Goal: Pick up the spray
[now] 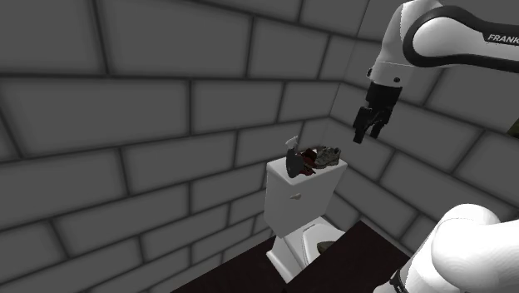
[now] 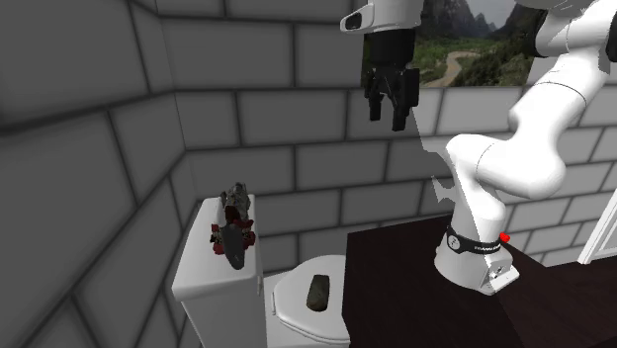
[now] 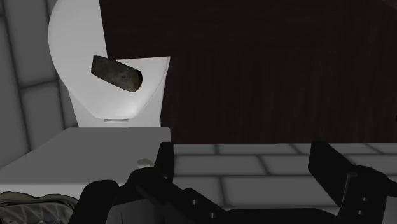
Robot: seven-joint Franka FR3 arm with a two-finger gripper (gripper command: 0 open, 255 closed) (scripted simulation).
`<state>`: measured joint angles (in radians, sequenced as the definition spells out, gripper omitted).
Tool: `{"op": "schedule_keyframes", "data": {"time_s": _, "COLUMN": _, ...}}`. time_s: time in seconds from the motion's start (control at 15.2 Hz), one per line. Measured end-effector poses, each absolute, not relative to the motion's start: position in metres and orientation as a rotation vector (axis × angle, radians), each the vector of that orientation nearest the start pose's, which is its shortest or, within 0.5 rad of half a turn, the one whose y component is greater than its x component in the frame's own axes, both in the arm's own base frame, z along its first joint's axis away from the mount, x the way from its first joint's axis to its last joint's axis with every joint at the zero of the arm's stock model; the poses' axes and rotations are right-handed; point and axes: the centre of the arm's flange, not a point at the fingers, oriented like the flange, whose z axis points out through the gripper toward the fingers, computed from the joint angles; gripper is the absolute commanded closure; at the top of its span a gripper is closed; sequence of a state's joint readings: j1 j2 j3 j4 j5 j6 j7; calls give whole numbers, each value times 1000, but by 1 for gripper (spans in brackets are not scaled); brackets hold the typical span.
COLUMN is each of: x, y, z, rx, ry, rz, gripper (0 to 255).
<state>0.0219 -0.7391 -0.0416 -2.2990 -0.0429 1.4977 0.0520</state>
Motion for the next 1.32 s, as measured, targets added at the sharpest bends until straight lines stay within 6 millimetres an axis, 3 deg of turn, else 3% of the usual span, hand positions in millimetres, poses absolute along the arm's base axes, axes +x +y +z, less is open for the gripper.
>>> {"op": "schedule_keyframes", "data": {"time_s": 0.13, "x": 314, "y": -21, "z": 593, "rx": -3153, "ry": 73, "rz": 96, "gripper": 0}}
{"op": "schedule_keyframes", "data": {"time_s": 0.53, "x": 334, "y": -79, "z": 556, "rx": -3119, "ry": -250, "rz": 71, "gripper": 0}}
{"op": "schedule_keyframes", "data": {"time_s": 0.92, "x": 377, "y": -137, "z": 509, "rx": -3043, "ry": -601, "rz": 42, "gripper": 0}}
{"op": "schedule_keyframes", "data": {"time_s": 1.32, "x": 425, "y": -179, "z": 463, "rx": -2929, "ry": -936, "rz": 11, "gripper": 0}}
